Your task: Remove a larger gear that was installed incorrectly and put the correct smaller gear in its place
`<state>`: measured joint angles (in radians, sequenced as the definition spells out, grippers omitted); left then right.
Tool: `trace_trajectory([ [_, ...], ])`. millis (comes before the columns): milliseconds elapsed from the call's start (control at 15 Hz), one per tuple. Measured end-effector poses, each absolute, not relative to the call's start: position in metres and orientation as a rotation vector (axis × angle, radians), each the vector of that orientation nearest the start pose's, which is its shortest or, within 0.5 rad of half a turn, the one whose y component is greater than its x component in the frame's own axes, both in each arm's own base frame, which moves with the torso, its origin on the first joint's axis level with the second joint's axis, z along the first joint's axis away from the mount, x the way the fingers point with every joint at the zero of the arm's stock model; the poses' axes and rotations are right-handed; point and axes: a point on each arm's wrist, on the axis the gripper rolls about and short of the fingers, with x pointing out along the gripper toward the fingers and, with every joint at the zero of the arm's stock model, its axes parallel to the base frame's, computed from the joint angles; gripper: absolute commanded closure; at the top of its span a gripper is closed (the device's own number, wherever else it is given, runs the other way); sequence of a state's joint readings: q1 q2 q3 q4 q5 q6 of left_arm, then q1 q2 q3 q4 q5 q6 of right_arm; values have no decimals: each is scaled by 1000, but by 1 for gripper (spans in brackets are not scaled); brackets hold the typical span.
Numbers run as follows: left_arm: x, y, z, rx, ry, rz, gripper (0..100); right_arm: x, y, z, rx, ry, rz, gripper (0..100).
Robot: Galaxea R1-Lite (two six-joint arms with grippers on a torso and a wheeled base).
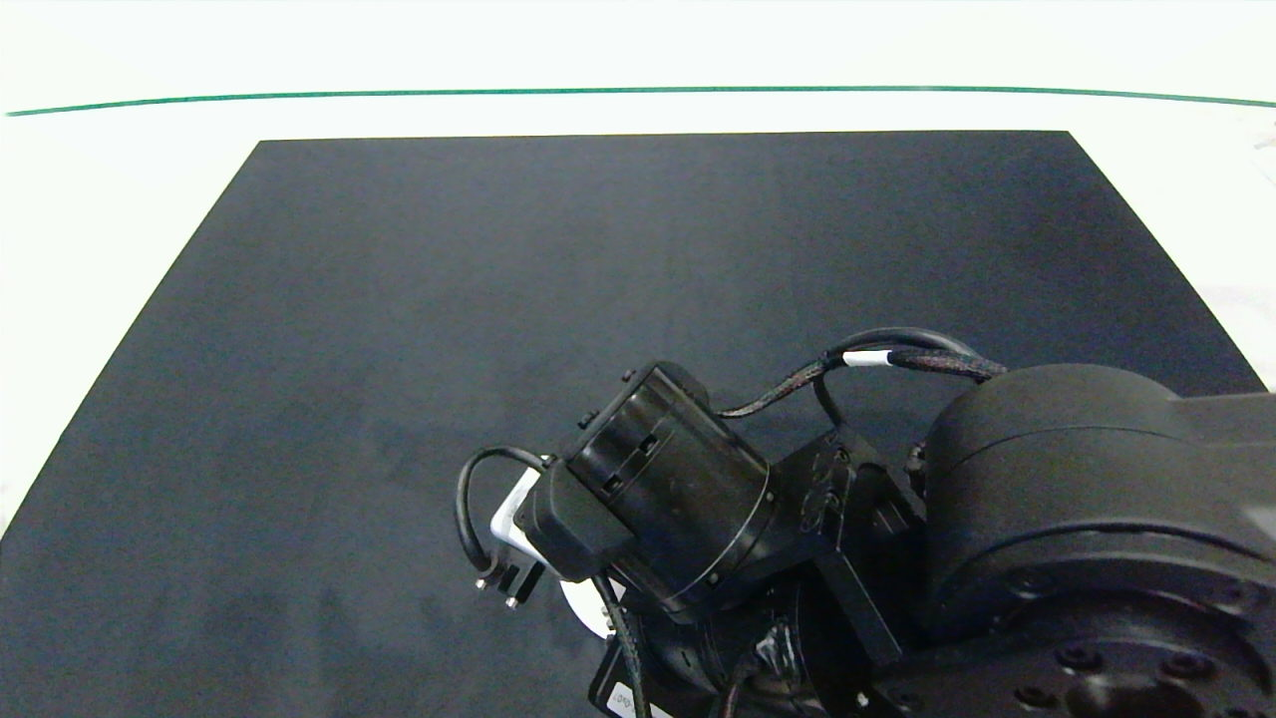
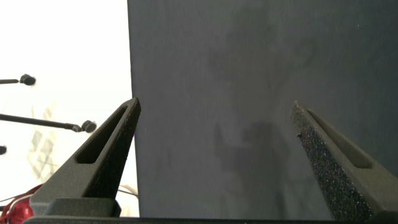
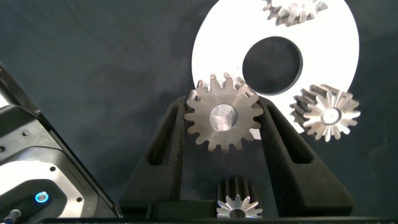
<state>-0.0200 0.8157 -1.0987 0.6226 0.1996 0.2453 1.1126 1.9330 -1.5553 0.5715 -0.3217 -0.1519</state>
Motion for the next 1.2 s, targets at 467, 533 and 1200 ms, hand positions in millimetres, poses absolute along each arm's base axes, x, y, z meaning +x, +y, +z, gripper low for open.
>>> trace_trajectory([
  [467, 37, 4, 305, 280, 360, 133, 0, 166, 324, 192, -796, 703, 790, 78],
  [533, 37, 4, 305, 280, 359, 133, 0, 167, 324, 191, -797, 705, 791, 78],
  [1200, 38, 4, 305, 281, 361, 132, 0, 168, 322, 184, -823, 722, 761, 78],
])
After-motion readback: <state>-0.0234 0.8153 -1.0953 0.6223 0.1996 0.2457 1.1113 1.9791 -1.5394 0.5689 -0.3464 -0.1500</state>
